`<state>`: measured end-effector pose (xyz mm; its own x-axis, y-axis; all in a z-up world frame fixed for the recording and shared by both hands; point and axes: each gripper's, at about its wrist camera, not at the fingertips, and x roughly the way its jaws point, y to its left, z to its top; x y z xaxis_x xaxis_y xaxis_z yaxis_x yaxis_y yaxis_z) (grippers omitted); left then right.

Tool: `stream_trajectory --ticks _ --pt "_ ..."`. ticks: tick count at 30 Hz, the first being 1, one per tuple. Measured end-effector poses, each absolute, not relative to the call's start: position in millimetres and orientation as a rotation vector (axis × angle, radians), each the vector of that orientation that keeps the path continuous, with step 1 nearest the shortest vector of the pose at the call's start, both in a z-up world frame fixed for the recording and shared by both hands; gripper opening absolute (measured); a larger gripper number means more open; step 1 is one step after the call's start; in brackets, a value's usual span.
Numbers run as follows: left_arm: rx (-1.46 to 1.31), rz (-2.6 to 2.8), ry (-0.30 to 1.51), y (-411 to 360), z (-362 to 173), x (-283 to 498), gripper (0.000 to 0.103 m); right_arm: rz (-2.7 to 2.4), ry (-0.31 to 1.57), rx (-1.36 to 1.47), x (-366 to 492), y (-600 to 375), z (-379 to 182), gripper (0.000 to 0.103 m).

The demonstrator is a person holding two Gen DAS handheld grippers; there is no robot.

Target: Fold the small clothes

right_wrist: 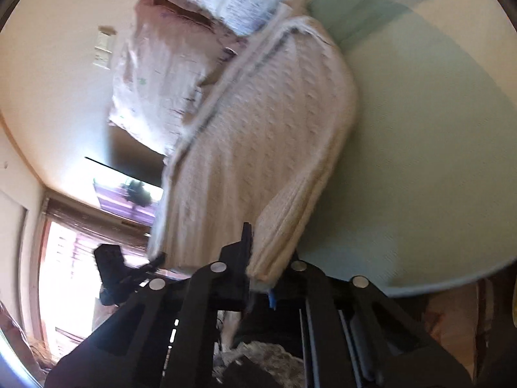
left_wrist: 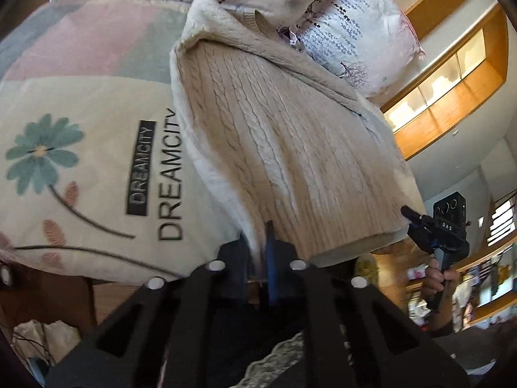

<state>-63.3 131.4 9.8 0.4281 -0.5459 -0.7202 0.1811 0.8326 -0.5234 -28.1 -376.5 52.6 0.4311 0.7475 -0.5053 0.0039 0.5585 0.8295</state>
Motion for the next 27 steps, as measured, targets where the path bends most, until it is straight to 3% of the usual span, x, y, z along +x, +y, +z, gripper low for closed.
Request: stream_trajectory --ticks 7,10,13,14,15,16,17,19,21,25,27 --pt "-0.398 -0.465 0.772 155 89 20 0.007 0.595 0.729 0.857 77 -381 131 0.007" --pt "-0.396 -0.356 0.650 165 123 97 0.007 0.543 0.667 0.841 152 -376 141 0.007" --pt "-0.377 -0.273 0.627 156 122 162 0.011 0.428 0.665 0.839 225 -367 124 0.007" --pt "-0.379 -0.238 0.673 149 110 194 0.013 0.378 0.682 0.822 248 -363 115 0.012" --pt "-0.393 -0.219 0.716 148 102 207 0.021 0.303 0.737 0.778 269 -358 100 0.036" --pt "-0.439 -0.191 0.789 151 88 222 0.043 0.216 0.830 0.734 283 -353 86 0.052" --pt "-0.474 -0.193 0.818 156 82 225 0.054 0.189 0.878 0.727 288 -352 78 0.065" --pt "-0.522 -0.235 0.813 168 73 217 0.075 0.248 0.864 0.743 279 -357 71 0.069" --pt "-0.502 -0.240 0.830 179 64 204 0.078 0.239 0.798 0.680 261 -364 78 0.086" --pt "-0.584 -0.260 0.930 191 36 198 0.075 0.284 0.800 0.692 248 -377 80 0.087" --pt "-0.607 -0.278 0.977 186 23 202 0.068 0.293 0.822 0.693 244 -380 78 0.087"
